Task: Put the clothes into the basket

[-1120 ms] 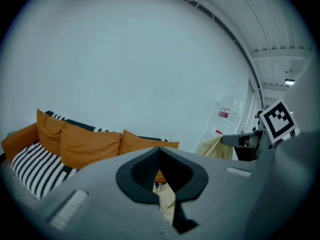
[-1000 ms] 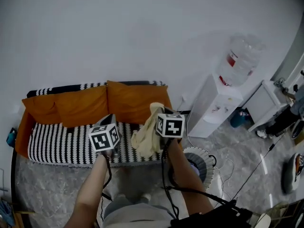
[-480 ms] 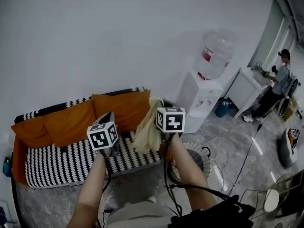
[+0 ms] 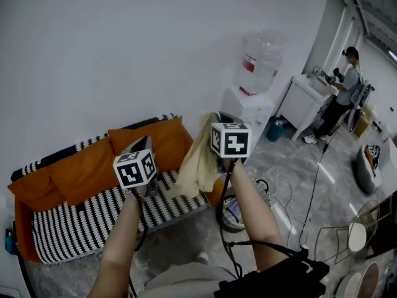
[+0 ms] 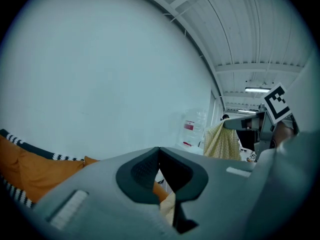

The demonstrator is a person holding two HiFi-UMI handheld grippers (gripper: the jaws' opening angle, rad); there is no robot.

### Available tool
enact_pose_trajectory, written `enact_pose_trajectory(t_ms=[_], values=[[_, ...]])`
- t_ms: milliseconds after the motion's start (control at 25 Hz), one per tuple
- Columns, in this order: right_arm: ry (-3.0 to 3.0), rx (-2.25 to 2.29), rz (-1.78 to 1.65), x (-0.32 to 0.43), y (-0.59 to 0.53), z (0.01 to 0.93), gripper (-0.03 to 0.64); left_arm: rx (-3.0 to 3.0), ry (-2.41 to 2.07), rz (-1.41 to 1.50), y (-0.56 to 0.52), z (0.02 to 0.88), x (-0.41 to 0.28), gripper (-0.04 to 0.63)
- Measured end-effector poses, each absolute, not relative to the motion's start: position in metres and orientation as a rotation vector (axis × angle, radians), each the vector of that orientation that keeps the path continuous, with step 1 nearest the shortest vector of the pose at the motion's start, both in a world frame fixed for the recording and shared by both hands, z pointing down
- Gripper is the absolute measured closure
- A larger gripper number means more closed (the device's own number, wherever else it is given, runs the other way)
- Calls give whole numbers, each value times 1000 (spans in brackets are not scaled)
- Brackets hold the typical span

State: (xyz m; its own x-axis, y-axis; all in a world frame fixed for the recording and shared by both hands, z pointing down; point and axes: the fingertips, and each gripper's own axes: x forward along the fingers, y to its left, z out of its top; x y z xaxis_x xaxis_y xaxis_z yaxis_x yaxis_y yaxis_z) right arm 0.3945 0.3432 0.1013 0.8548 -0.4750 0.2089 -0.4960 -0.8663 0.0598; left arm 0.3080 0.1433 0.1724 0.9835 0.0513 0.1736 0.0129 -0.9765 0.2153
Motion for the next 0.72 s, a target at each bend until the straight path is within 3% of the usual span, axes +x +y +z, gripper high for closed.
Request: enact_pose_trajectory(t_ms=[720], values=[[-393, 3005, 161, 334, 456, 37, 606, 2976, 439, 173, 230, 130, 304, 601]])
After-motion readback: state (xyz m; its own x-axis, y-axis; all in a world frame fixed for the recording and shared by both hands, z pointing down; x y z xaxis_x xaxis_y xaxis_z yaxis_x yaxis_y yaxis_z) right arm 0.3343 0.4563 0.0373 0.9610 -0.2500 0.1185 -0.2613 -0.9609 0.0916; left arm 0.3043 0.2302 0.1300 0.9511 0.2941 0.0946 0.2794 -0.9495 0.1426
